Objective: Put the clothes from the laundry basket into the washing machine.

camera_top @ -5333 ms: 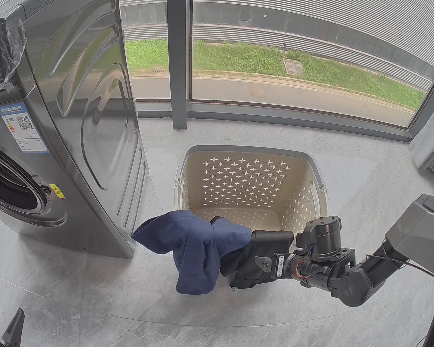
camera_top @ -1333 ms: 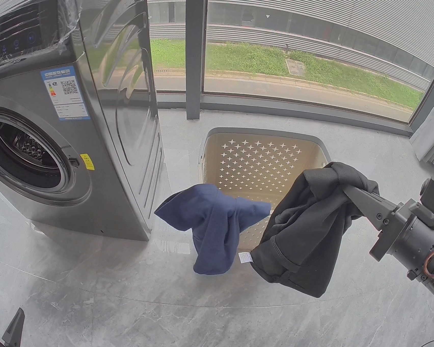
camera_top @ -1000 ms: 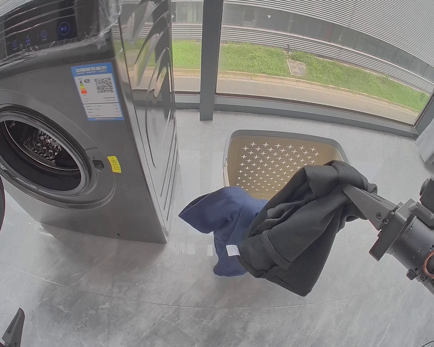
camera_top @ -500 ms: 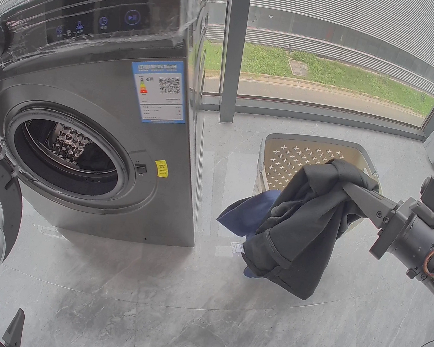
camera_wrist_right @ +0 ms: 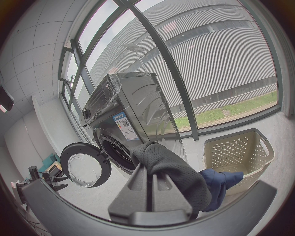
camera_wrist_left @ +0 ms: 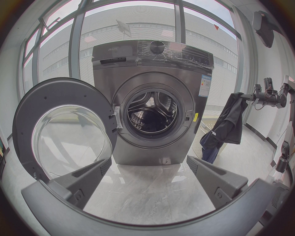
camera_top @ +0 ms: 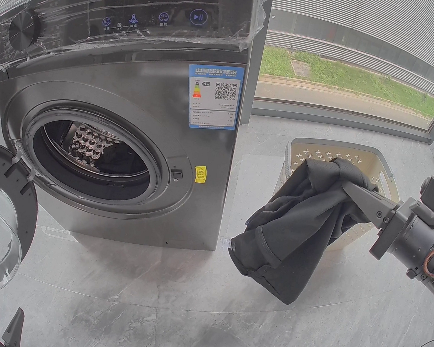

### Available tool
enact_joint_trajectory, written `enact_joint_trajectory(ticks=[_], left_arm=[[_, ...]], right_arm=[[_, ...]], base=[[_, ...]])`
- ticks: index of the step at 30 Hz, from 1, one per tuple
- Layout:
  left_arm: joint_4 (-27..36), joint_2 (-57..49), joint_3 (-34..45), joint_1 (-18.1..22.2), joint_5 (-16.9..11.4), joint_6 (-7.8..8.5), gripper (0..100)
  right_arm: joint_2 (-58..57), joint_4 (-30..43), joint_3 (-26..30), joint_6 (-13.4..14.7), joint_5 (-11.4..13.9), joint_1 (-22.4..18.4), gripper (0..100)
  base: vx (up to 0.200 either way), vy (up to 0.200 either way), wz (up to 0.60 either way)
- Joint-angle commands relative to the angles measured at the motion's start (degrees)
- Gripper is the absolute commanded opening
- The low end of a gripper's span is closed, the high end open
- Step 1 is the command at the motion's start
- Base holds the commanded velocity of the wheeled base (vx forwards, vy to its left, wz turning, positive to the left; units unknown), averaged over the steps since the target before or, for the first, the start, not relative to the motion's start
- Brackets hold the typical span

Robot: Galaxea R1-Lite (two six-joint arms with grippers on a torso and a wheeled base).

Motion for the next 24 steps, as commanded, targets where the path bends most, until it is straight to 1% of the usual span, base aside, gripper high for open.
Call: enact_joint_trajectory(ticks=[1,17,24], left_arm=[[0.0,-0.4,0.5,-0.1,0.0,-0.02,100],[0.0,-0.4,0.5,-0.1,0.0,-0.02,100],[0.0,-0.4,0.5,-0.1,0.0,0.16,100]], right_arm=[[0.0,0.0,0.1,0.0,0.0,0.0,0],[0.2,0.0,0.4,0.3,-0.1,-0.5,0],[0.2,0.0,0.4,0.3,-0.1,-0.5,0]], base=[[-0.2,0.0,0.0],[-0.2,0.0,0.0],[0.0,0.0,0.0]])
